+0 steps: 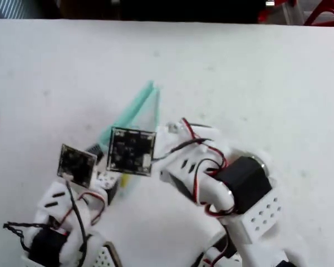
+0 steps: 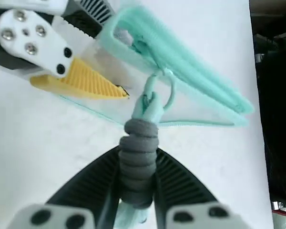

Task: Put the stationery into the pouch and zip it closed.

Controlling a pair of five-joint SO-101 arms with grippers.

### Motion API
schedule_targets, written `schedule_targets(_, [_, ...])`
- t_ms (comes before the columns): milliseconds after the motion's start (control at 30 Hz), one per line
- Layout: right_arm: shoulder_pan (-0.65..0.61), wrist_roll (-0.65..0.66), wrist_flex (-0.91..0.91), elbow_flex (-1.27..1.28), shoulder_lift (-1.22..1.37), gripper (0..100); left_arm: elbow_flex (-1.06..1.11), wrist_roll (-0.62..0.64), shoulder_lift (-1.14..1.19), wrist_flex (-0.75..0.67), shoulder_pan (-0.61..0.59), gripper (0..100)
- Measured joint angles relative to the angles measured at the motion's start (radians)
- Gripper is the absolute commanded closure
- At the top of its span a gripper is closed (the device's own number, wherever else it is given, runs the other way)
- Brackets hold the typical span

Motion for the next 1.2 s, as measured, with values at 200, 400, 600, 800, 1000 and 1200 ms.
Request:
schedule_targets(200, [0.006, -0.089, -0.123, 0.106, 0.002, 98.1, 0.0, 0.011, -0.002, 0.0, -0.021, 81])
schedule_targets(400, [0.006, -0.098, -0.147, 0.123, 0.002, 98.1, 0.083, 0.011, -0.011, -0.068, -0.025, 89])
schedule_targets(600, [0.124, -0.127, -0.209, 0.127, 0.002, 98.1, 0.091, 0.015, -0.011, -0.074, -0.025, 98])
schedule_targets(800, [0.166, -0.17, -0.221, 0.127, 0.002, 98.1, 0.092, 0.017, -0.011, -0.078, -0.025, 98])
schedule_targets(1000, [-0.008, -0.175, -0.103, 0.127, -0.008, 98.1, 0.092, 0.017, -0.011, -0.078, -0.025, 98])
schedule_targets(1200, [-0.296, -0.16, 0.057, 0.078, -0.117, 98.1, 0.092, 0.017, -0.011, -0.078, -0.025, 98])
